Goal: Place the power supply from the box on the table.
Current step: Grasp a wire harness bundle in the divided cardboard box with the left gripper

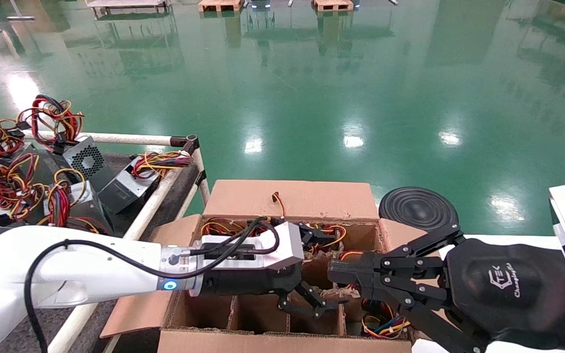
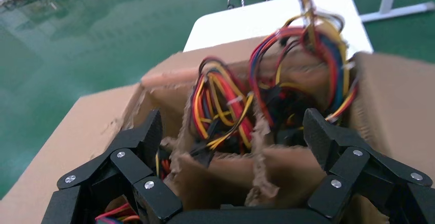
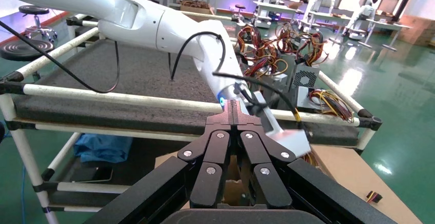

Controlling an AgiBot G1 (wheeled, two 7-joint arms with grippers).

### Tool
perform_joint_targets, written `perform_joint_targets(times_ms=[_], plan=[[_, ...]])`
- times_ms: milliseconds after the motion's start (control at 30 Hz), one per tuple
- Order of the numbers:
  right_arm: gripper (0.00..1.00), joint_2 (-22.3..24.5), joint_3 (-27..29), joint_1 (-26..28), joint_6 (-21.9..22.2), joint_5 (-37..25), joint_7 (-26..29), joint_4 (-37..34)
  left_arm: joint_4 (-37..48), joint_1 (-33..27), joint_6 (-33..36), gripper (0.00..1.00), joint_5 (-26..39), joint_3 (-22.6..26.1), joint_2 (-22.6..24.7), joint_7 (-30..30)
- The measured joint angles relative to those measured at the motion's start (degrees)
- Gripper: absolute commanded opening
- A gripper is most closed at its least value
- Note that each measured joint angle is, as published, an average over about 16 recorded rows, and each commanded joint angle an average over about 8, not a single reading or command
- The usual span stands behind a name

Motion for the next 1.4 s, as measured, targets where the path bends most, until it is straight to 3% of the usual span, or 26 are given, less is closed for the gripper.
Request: perform_joint_targets(times_ms=[433,1400], plan=[[0.00,0.00,0.00,0.00,0.00,0.00,0.00,0.00,4.07,-1.90,-4.94,1.00,-4.42,6.27,3.16,2.09],[0.00,0.00,0.00,0.00,0.00,0.00,0.00,0.00,6.62,-3.45,-8.74,1.00,-12.54,12.75,6.66,5.09]])
